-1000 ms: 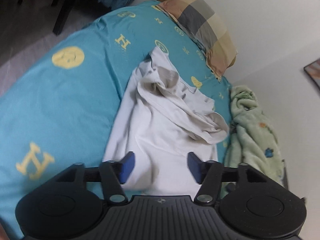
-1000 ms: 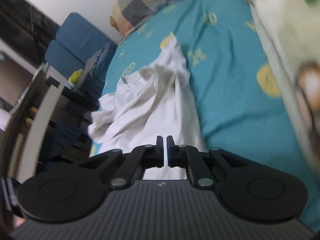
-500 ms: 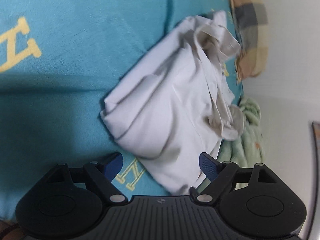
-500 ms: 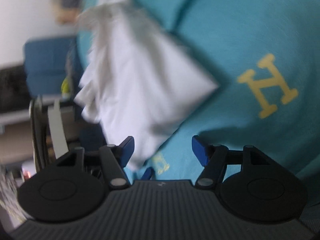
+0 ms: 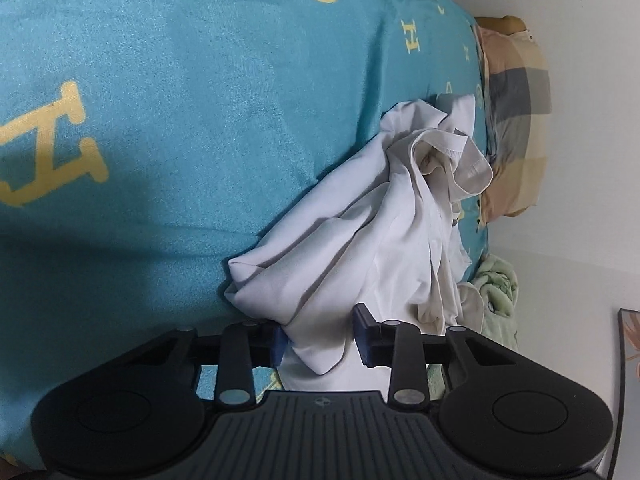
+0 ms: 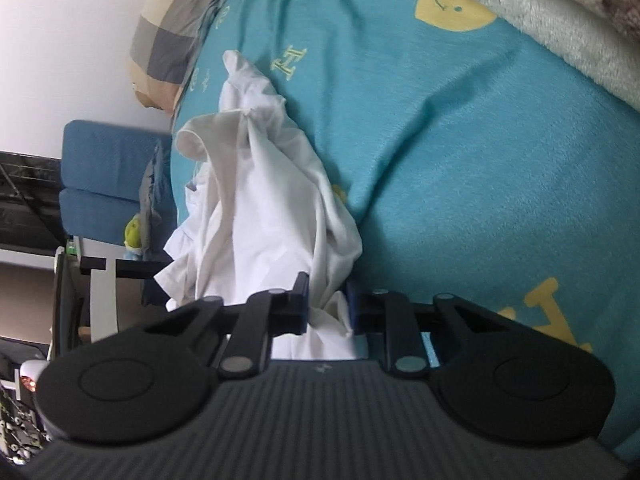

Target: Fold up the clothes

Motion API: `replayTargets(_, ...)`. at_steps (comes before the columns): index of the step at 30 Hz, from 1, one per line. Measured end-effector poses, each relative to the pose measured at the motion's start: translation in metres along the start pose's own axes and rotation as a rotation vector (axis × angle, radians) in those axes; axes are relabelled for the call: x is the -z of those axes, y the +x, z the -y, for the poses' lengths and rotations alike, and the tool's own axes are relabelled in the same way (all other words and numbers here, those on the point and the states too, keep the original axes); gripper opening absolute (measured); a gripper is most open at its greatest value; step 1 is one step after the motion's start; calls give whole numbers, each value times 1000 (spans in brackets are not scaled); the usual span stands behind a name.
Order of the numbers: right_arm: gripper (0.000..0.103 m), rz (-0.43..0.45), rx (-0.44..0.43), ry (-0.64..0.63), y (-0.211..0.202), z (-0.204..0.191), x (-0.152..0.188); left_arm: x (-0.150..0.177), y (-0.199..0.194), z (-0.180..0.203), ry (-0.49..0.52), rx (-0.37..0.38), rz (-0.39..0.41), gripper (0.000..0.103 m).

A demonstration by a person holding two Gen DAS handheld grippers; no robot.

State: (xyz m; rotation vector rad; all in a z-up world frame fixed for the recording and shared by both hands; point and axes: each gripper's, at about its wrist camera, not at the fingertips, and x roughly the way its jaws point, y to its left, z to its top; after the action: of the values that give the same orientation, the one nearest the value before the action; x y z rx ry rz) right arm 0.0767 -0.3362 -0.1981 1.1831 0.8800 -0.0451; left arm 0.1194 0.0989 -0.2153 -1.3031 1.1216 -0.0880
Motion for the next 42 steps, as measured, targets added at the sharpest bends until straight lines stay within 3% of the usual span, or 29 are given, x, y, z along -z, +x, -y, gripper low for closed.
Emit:
replayTargets(3,23,2,9,-8,-5,0,-1,3,-6,2,14,1,-1,37)
replayTargets(6,23,4,20,32,-12,3,-2,4,-11,0,12,5,0,46)
replayTargets(10,35,-58,21,120,-17,12,3,6,-21,-7,-20,11,14,66)
replayTargets(12,48,-111,8,165,-16,17,9,6,-26,-9,-25,15,20,72)
replayTargets(14,71,-165,-11,198,-11,20,14,5,-28,-10,-24,17,20,74)
replayTargets(19,72,-239,-56,203,8,18,19,1,-23,-10,-33,28,7,74)
replayTargets(22,69,-207,-60,117,17,7,17,1,-22,-7,-21,13,17,70)
replayTargets(24,56,-171,-38,56,18,0,15,0,-21,-5,-13,4,25,64)
replayTargets(26,33,-145,-10,34,19,-1,14,0,-20,-3,-5,-6,32,54)
replayTargets(29,20,-122,-8,24,17,0,13,-1,-21,-6,-8,-26,40,39)
replayTargets(31,15,-106,-10,8,15,-2,13,0,-22,-1,49,-57,51,27)
replayTargets(34,13,-78,-17,-43,12,-8,15,3,-30,5,79,-30,69,17)
replayTargets(42,12,32,-169,-77,-34,-20,21,18,-74,31,190,123,74,12)
